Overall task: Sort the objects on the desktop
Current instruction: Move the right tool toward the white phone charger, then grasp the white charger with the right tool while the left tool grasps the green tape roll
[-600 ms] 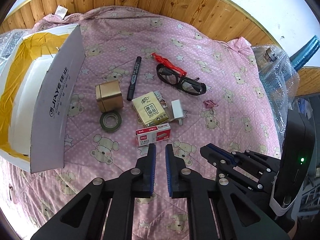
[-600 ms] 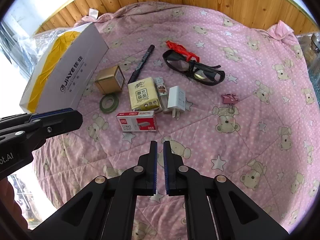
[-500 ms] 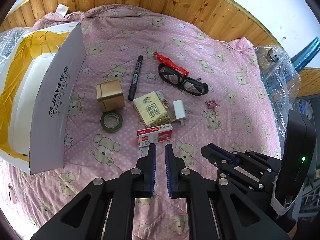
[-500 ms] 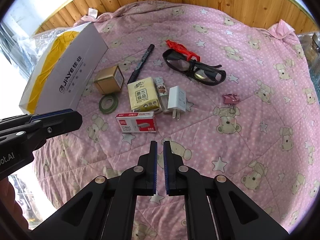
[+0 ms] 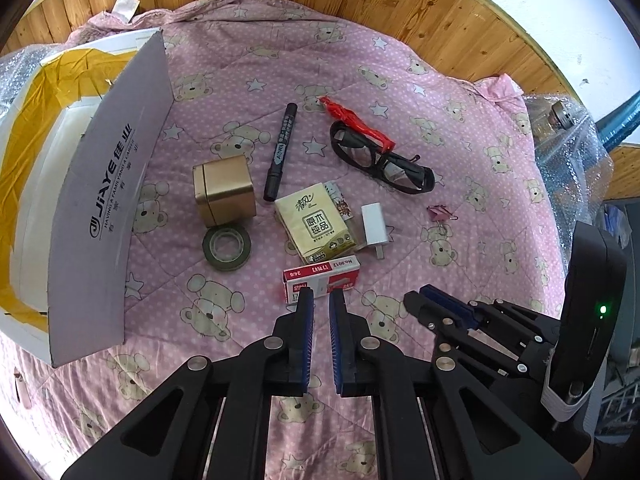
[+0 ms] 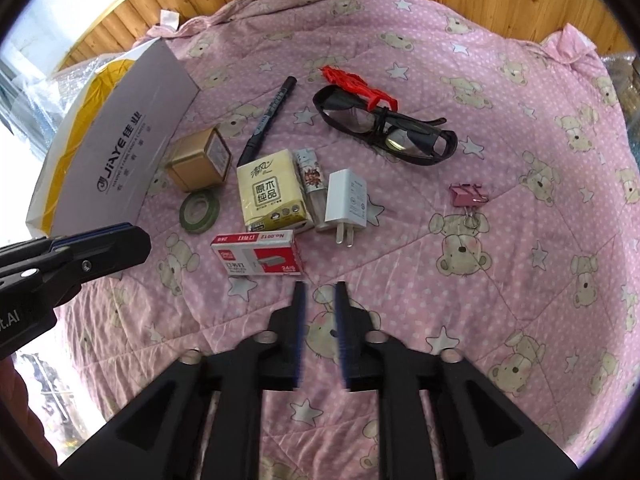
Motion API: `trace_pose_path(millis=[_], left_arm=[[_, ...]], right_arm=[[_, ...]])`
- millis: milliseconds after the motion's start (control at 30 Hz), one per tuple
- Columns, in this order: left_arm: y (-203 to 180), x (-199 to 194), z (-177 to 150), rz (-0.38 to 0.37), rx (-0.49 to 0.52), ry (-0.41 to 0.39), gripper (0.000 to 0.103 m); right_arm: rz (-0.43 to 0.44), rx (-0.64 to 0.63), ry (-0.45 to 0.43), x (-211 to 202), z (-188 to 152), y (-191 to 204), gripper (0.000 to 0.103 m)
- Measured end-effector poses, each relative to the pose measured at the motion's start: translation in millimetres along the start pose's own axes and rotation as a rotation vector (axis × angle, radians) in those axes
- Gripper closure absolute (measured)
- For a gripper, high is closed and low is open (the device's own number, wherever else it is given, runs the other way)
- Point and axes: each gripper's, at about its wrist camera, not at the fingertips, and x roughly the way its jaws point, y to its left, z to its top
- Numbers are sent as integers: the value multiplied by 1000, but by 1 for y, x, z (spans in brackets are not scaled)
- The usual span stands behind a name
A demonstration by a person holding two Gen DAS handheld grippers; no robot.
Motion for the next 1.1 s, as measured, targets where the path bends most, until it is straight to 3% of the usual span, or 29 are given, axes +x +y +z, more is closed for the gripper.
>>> trace_pose_path(millis=[67, 133, 300, 433, 667, 833, 900, 1000, 1033, 1100], left_arm=[[4, 6, 3, -14, -17, 17, 85], [10, 9, 6, -10, -41, 13, 64], [27, 24, 12, -24, -80, 12, 53], [45, 43, 16, -6, -120, 29, 53], [98, 66, 19, -3, -276, 44, 53], [115, 80, 18, -5, -312, 56, 53], [112, 86, 18, -13, -305, 62, 53], [105, 96, 22, 7, -286, 73, 53], [103, 101, 23, 12, -282, 73, 53], [97, 103, 26, 25, -263, 45, 53]], right_arm=[[2, 16, 0, 3, 3, -4, 69], [1, 30, 2, 7, 7, -8, 68], [1, 52, 10, 19, 20, -17, 59], [-9, 57, 24, 35, 33, -21, 59], [-20, 43, 58, 64, 52, -25, 57], [-23, 52, 77, 81, 59, -33, 56], [-14, 57, 65, 82, 60, -36, 50], [-10, 41, 52, 83, 61, -35, 50], [-10, 34, 45, 83, 61, -34, 51], [29, -10, 53, 83, 63, -33, 67]])
